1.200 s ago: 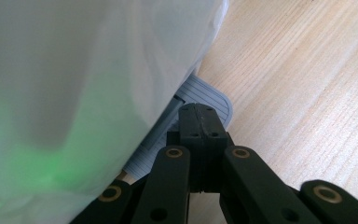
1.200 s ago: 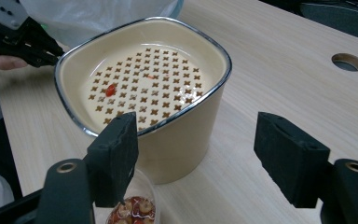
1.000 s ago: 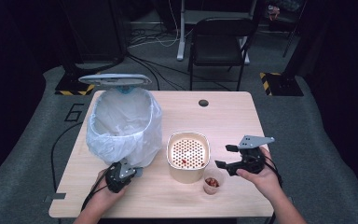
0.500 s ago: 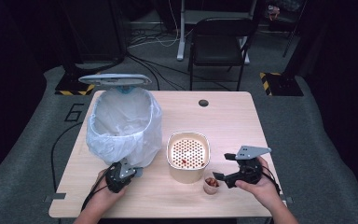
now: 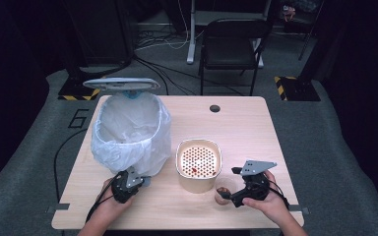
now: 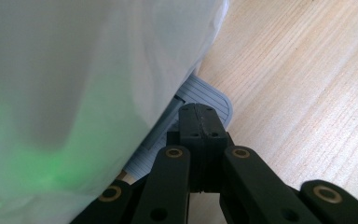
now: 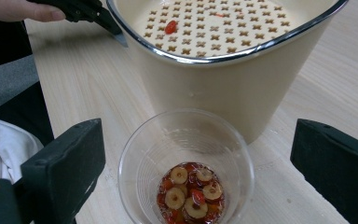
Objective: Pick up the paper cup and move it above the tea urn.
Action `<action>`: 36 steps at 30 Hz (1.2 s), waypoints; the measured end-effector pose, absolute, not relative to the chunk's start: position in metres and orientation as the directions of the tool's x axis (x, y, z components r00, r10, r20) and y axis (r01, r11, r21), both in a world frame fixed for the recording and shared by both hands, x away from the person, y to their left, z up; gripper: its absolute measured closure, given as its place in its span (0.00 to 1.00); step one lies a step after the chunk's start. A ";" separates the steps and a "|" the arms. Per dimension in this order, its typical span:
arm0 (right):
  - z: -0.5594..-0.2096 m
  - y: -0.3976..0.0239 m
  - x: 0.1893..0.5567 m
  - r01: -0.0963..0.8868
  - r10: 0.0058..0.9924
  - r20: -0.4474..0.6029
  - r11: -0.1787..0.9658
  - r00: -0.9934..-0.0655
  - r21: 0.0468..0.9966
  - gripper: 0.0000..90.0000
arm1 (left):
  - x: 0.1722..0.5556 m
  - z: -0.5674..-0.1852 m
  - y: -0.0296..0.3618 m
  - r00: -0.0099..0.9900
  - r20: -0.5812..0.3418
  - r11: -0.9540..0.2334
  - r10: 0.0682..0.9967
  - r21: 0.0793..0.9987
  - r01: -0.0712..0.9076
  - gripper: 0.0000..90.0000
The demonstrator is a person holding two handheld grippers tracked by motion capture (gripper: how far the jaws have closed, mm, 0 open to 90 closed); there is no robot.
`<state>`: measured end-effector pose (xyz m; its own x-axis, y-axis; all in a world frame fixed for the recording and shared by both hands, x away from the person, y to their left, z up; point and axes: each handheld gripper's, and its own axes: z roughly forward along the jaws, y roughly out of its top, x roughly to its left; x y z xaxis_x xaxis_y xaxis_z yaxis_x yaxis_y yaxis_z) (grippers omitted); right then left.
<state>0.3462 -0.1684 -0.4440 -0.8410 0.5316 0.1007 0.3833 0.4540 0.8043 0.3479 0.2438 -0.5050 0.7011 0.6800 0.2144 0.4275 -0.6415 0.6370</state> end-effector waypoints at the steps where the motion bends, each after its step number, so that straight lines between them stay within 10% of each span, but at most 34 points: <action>1: -0.446 -0.167 0.345 0.388 0.532 0.106 0.452 -0.840 0.804 0.03 | 0.348 -0.505 0.244 0.701 0.214 -0.642 0.680 0.637 0.428 1.00; 36: -0.489 -0.161 0.343 0.367 0.525 0.077 0.475 -0.848 0.800 0.19 | 0.348 -0.505 0.244 0.699 0.200 -0.630 0.687 0.643 0.436 1.00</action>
